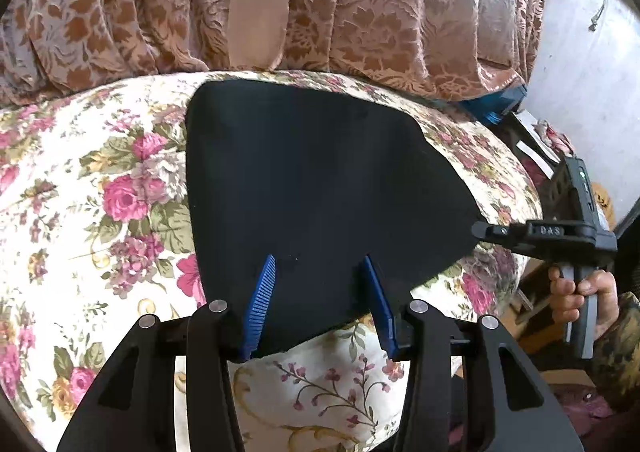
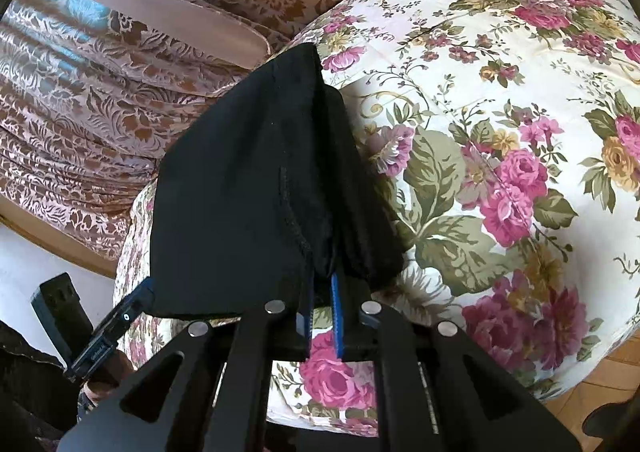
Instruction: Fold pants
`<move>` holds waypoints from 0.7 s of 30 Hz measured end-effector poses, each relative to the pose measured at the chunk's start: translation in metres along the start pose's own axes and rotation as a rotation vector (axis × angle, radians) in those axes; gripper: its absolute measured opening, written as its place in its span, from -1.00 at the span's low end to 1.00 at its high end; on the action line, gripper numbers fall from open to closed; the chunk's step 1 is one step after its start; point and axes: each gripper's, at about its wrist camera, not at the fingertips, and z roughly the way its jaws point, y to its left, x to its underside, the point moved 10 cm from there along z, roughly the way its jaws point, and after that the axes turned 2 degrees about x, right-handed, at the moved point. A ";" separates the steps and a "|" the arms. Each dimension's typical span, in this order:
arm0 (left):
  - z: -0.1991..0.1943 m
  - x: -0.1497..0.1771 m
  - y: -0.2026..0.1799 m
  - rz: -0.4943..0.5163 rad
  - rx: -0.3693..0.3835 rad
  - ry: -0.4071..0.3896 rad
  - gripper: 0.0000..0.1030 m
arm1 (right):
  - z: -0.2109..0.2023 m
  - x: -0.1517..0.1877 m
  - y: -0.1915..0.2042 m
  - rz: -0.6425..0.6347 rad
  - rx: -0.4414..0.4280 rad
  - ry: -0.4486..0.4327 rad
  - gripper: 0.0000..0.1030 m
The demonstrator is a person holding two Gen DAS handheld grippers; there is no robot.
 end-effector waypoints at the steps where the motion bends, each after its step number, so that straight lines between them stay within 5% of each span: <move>1: -0.002 -0.004 0.000 0.002 -0.012 -0.008 -0.15 | -0.002 -0.001 0.002 -0.013 0.000 0.003 -0.80; 2: -0.005 -0.008 0.000 0.011 -0.036 -0.019 -0.05 | -0.006 -0.002 0.005 -0.037 0.011 0.004 -0.75; 6: -0.014 -0.024 0.001 0.032 -0.099 -0.054 0.04 | -0.026 -0.020 0.019 -0.121 0.085 -0.074 0.01; 10: -0.016 -0.036 0.005 0.059 -0.174 -0.068 0.04 | -0.035 -0.043 0.045 -0.189 0.079 -0.144 0.02; 21: -0.001 -0.034 0.009 0.086 -0.240 -0.029 0.04 | 0.036 -0.093 0.096 -0.200 0.039 -0.111 0.20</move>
